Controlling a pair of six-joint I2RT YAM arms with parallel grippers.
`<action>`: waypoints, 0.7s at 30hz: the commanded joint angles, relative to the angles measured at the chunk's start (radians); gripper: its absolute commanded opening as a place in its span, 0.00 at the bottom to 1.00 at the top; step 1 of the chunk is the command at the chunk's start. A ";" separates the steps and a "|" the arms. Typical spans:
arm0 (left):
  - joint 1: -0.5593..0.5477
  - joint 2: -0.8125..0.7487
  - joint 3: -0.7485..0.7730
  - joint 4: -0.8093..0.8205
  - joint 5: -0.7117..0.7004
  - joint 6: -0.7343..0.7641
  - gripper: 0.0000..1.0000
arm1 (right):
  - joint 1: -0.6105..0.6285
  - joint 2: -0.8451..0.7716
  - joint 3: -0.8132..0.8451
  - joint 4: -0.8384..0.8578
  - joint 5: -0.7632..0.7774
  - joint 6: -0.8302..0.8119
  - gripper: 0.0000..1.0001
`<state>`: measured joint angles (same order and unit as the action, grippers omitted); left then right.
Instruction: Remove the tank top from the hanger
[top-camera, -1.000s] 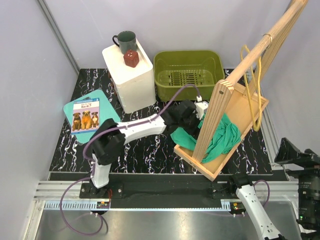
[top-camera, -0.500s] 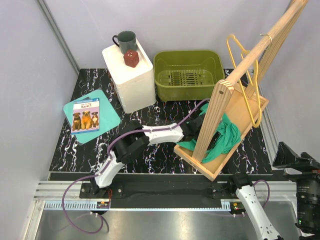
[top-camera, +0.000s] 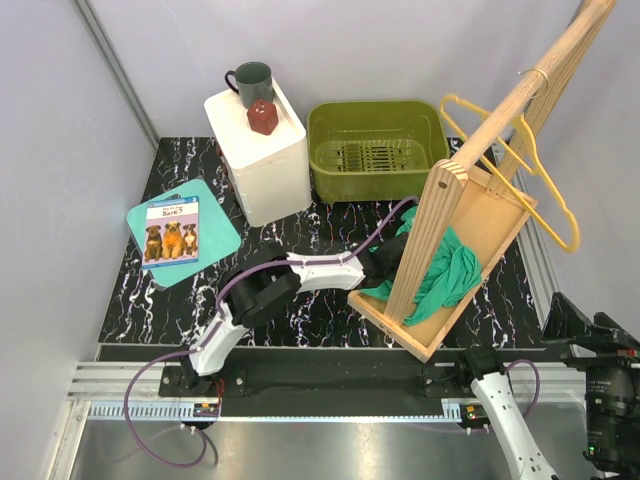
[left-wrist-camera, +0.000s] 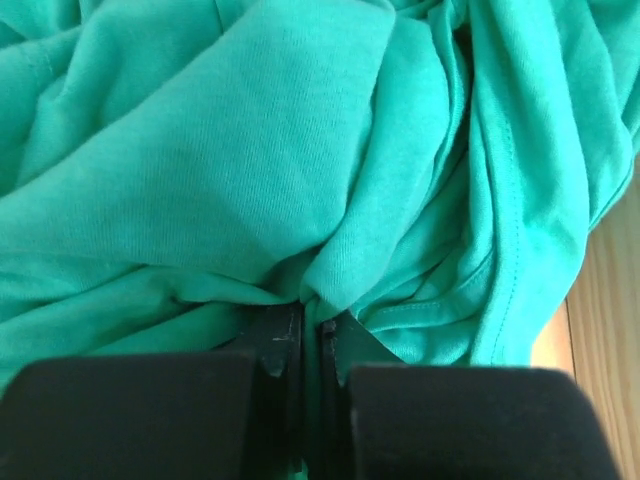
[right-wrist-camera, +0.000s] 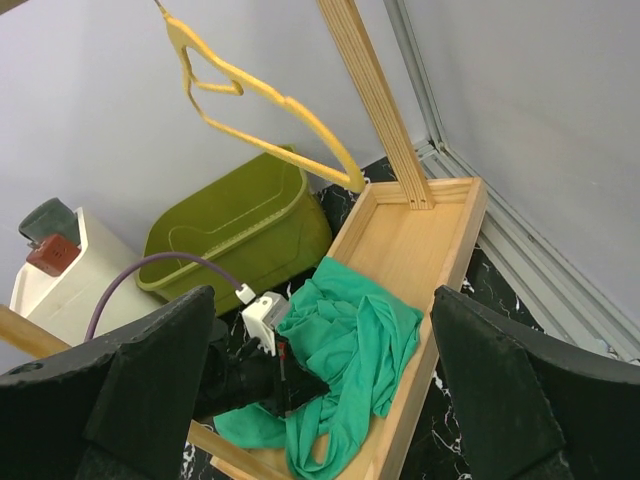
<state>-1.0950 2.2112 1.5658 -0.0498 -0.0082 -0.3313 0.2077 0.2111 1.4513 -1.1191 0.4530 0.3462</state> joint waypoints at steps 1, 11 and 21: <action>0.021 -0.106 -0.059 0.018 0.056 0.008 0.00 | 0.007 -0.035 -0.012 0.039 0.007 0.005 0.96; 0.104 -0.350 -0.136 -0.004 0.235 -0.058 0.00 | 0.004 -0.062 -0.011 0.038 0.013 -0.006 0.97; 0.207 -0.603 -0.165 -0.068 0.189 -0.077 0.00 | 0.006 -0.069 0.006 0.041 0.012 -0.015 0.97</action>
<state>-0.9337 1.7210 1.3960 -0.1192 0.1883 -0.3988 0.2077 0.1452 1.4425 -1.1114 0.4545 0.3447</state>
